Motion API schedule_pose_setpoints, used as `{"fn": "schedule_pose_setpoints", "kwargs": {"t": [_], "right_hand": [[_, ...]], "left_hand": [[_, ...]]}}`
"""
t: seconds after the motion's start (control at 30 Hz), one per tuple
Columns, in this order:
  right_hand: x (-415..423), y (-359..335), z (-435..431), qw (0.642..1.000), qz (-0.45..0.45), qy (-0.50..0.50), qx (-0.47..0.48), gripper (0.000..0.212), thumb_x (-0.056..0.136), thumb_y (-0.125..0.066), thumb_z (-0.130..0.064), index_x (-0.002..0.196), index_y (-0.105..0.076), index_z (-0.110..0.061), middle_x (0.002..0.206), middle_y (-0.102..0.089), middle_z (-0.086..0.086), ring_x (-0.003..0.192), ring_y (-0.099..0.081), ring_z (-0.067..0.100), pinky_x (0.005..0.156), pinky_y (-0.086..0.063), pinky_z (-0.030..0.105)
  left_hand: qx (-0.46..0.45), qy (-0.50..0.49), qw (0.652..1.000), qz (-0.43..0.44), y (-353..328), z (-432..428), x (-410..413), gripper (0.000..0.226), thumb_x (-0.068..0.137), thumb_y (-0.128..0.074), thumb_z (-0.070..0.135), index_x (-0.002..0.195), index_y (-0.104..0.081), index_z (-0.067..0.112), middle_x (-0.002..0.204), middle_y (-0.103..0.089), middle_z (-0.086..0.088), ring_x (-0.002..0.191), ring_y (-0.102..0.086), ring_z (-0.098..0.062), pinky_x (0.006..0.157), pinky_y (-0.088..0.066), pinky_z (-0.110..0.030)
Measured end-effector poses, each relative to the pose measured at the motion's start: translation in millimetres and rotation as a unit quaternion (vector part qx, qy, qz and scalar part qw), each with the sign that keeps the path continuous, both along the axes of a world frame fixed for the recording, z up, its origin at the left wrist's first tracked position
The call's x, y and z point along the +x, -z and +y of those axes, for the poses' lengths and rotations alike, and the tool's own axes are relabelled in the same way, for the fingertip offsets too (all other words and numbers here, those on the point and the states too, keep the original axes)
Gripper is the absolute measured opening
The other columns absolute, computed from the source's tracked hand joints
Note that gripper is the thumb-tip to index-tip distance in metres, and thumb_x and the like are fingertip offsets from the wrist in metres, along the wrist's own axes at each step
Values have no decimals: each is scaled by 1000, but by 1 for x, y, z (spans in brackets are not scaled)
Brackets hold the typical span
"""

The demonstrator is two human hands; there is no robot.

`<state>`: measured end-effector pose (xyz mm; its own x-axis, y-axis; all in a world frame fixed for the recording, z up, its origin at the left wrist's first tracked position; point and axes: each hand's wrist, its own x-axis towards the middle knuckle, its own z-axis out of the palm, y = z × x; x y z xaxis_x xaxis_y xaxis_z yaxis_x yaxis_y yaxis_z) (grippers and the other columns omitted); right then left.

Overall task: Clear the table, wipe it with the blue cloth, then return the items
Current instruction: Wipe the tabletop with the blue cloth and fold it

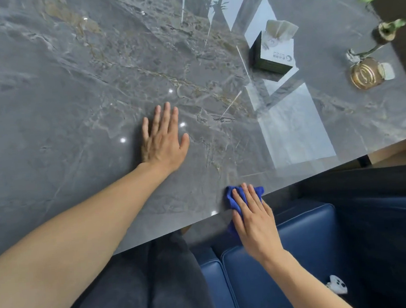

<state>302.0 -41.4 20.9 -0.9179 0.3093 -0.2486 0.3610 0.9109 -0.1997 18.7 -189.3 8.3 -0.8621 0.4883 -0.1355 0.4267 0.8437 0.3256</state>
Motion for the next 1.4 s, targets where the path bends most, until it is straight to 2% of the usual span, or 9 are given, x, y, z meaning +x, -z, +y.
{"fn": "schedule_pose_setpoints", "kwargs": {"t": [0.13,0.33,0.43,0.57,0.67,0.83,1.1,1.4], "right_hand": [[-36,-25,26,998,34,45,-13,57,107,-27,-44,159,-38,-23,170,-22,3,159,-9,16,121,-29,47],[-191,-26,48,995,94,15,0,59,107,-26,-45,161,-31,-21,171,-20,8,159,-9,20,126,-15,41],[-257,-9,52,996,84,-11,3,59,108,-31,-45,161,-30,-20,171,-19,10,159,-10,24,126,-14,42],[-302,11,56,999,34,-30,-2,65,106,-29,-54,164,-18,-27,173,-5,7,160,2,23,128,-5,46],[-301,17,55,999,35,-32,8,67,102,-25,-64,163,-12,-41,173,0,5,160,6,23,127,0,47],[-272,16,51,999,27,-23,4,65,99,-27,-69,159,-11,-52,173,4,7,159,8,26,125,-1,57],[-186,11,48,999,1,-44,21,63,101,-27,-68,158,-4,-55,172,9,11,158,14,28,126,1,57],[-95,14,47,999,-16,-38,28,62,103,-27,-65,160,-6,-51,172,6,12,159,12,29,127,-7,55]], "left_hand": [[-69,2,997,20,15,10,2,79,98,-24,57,160,-5,13,170,-1,-8,157,3,-23,124,-3,-55],[-78,-1,996,43,15,13,3,81,96,-29,56,160,-10,11,170,-7,-8,157,-3,-23,124,-7,-56],[-85,-3,995,48,16,14,2,81,95,-27,55,160,-10,10,170,-7,-8,157,-3,-23,124,-7,-55],[-84,-7,995,53,19,16,1,82,94,-27,56,160,-10,11,170,-8,-8,157,-4,-22,124,-5,-55],[-93,-5,994,54,18,16,-1,82,93,-27,56,160,-10,12,170,-7,-8,157,-4,-23,124,-6,-55],[-108,-6,993,52,17,17,0,82,93,-28,55,160,-11,11,170,-8,-8,157,-4,-24,124,-8,-56],[-105,-8,993,51,13,18,-1,83,92,-30,56,160,-14,11,170,-11,-8,157,-7,-23,123,-9,-56],[-100,-12,994,51,14,17,0,82,92,-29,57,160,-15,12,169,-12,-8,156,-9,-23,124,-8,-55]]}}
